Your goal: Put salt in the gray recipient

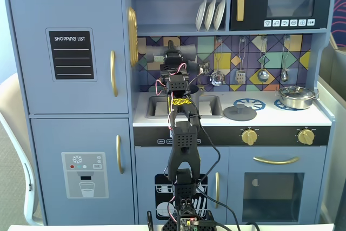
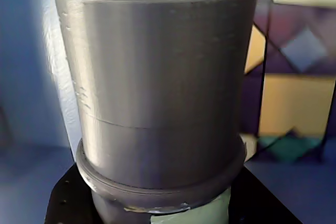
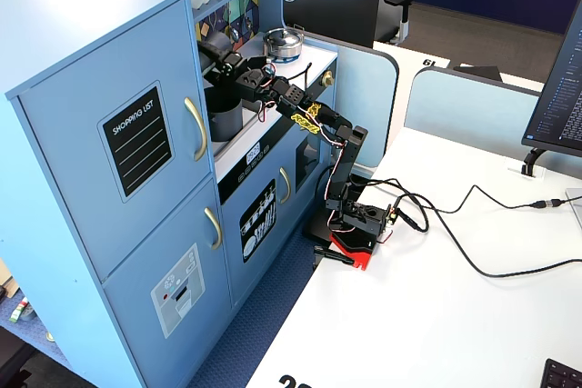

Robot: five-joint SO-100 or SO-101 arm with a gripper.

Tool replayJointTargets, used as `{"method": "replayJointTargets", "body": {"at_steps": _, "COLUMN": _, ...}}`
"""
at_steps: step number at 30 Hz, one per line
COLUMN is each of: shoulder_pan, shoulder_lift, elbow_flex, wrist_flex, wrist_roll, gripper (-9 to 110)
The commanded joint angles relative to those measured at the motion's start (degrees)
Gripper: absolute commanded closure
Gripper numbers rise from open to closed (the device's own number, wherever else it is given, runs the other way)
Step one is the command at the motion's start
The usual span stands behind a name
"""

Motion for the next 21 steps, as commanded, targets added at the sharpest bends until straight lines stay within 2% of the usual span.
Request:
{"method": "replayJointTargets", "body": {"at_steps": 1, "shoulder_pan": -1.85, "shoulder_lift": 1.05, "elbow_flex": -3.08, "wrist_flex": -1.76, "wrist_roll": 11.95, "gripper": 101}}
{"method": "replayJointTargets", "body": {"at_steps": 12, "shoulder_pan": -2.37, "shoulder_lift": 1.67, "elbow_flex": -2.99, "wrist_flex": 1.67, "wrist_roll": 37.71, "gripper": 101}}
{"method": "replayJointTargets", "body": {"at_steps": 21, "shoulder_pan": -4.04, "shoulder_lift": -0.62, "elbow_flex": -7.73, "wrist_flex": 3.43, "wrist_roll": 47.11, "gripper": 101}}
